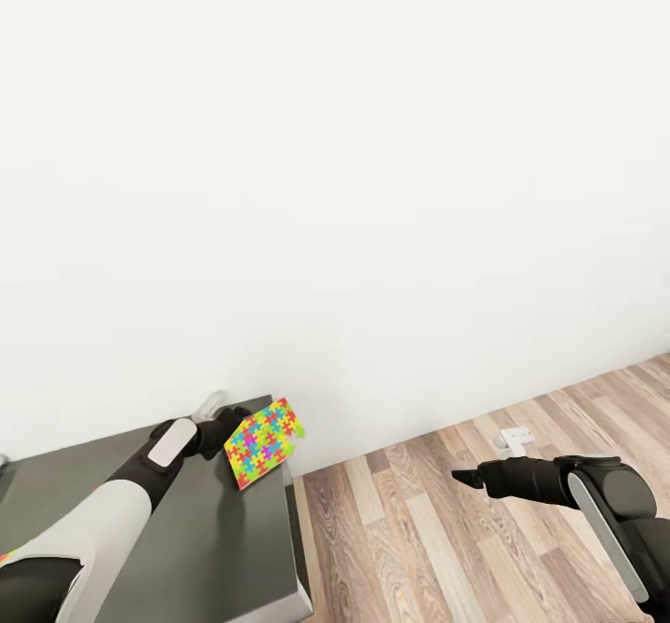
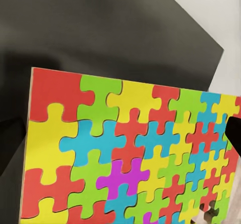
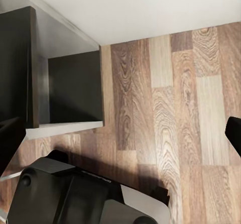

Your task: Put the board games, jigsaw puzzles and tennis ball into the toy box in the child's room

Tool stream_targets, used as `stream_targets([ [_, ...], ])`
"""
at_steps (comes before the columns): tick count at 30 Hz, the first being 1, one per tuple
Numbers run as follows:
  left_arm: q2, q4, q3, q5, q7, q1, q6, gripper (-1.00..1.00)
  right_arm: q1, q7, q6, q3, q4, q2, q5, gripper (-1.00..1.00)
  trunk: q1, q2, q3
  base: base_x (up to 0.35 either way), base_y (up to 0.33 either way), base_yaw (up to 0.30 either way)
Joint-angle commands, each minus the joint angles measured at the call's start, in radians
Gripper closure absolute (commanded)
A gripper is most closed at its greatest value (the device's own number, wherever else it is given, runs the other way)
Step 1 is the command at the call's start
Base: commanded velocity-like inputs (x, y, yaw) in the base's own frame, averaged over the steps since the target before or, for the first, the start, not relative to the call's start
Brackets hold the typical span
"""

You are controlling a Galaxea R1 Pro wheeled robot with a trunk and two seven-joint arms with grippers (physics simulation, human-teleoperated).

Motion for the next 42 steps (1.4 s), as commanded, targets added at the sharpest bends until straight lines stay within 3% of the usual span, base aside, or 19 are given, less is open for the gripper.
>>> stream_targets([
  [1, 0.001, -0.002, -0.006, 0.010, 0.009, 0.000, 0.001, -1.00, -0.001, 0.001, 0.005, 0.000, -0.001, 0.000, -0.002, -1.00, 0.001, -0.002, -0.002, 0.000, 0.000, -0.041],
  [26, 0.008, -0.003, -0.002, 0.010, 0.005, 0.002, 0.000, -1.00, -0.001, 0.001, 0.005, 0.000, 0.002, -0.001, -0.002, -1.00, 0.001, -0.002, -0.002, 0.000, 0.000, -0.008],
  [33, 0.039, -0.015, 0.005, 0.018, -0.021, 0.007, 0.005, -1.00, -0.018, 0.004, 0.005, 0.001, 0.058, 0.006, -0.006, -1.00, 0.001, -0.002, -0.002, 0.000, 0.000, 0.000],
  [37, 0.063, -0.058, 0.007, 0.023, -0.031, 0.021, 0.022, -1.00, -0.060, 0.010, 0.005, 0.002, 0.123, 0.017, -0.035, -1.00, 0.001, -0.002, -0.002, 0.000, 0.000, 0.000],
  [42, 0.094, -0.195, 0.034, 0.044, -0.035, 0.081, 0.068, -1.00, -0.167, 0.047, 0.005, 0.001, 0.268, 0.039, -0.123, -1.00, 0.001, -0.002, -0.002, 0.000, 0.000, 0.000],
])
